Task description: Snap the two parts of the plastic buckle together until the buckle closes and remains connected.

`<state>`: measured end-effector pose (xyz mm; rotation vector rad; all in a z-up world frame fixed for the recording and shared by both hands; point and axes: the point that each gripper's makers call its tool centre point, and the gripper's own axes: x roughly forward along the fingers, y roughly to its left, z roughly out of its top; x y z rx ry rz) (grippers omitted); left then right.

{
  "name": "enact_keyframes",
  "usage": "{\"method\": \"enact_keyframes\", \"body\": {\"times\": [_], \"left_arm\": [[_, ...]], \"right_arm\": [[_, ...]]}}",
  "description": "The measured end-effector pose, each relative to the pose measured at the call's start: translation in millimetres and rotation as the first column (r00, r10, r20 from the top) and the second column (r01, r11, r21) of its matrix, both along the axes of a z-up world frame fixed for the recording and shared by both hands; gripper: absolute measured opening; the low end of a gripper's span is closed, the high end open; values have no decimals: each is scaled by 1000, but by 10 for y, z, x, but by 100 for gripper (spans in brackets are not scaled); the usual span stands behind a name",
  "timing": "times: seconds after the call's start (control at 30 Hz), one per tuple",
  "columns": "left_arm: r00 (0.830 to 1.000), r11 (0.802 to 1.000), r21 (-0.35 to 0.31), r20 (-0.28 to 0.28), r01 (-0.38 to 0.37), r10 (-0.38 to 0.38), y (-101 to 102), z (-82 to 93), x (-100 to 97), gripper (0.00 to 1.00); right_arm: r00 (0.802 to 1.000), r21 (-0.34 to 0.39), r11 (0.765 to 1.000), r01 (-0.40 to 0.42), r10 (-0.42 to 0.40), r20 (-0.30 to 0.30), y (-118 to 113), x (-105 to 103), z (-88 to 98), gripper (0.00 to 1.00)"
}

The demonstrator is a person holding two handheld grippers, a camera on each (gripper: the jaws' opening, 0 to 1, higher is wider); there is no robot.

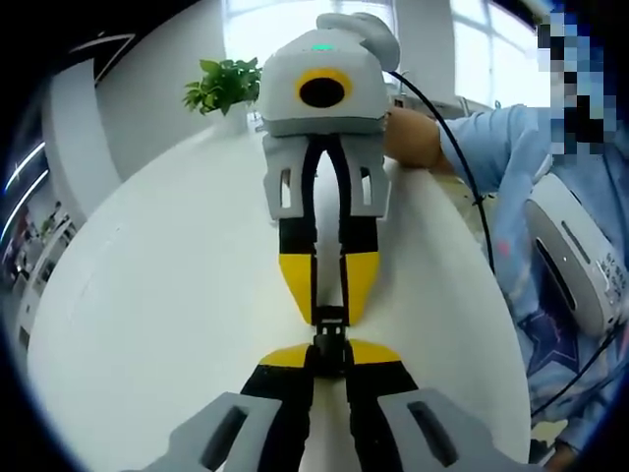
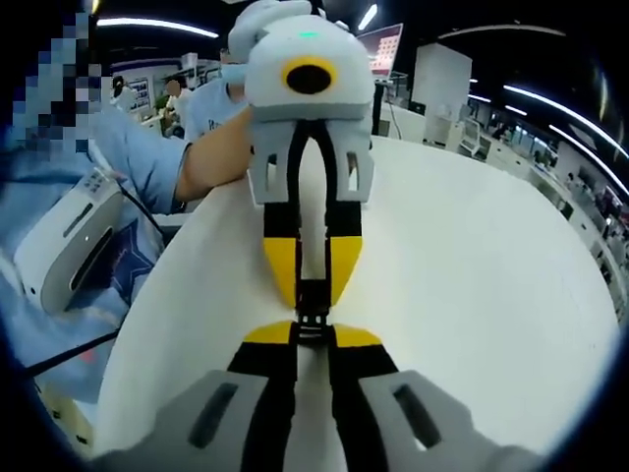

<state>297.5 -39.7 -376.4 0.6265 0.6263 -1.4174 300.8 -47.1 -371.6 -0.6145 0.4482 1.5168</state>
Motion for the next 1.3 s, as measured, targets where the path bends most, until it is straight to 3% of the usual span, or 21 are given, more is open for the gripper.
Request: {"method": "enact_keyframes", "body": {"times": [0.3, 0.63, 0.8, 1.03, 1.3], "left_arm": [[998, 999, -15, 56, 42, -41, 11, 13, -7, 13], [997, 999, -20, 65, 34, -33, 90, 20, 42, 17], [999, 1000, -17, 35, 24, -23, 163, -30, 47, 17], [999, 999, -22, 13, 37, -37, 137, -52, -9, 13], [1000, 1000, 5, -17, 3, -3, 128, -42, -28, 12]], "right_arm": [[999, 5, 1000, -16, 16, 32, 21, -8, 9, 12], [1000, 9, 1000, 20, -20, 6, 17, 33, 8, 16], [1000, -18, 1000, 21, -21, 5, -35, 20, 27, 16], [998, -45, 997, 58, -59, -29, -83, -11, 23, 14], [994, -82, 991, 105, -107, -25, -90, -52, 13, 13]]}}
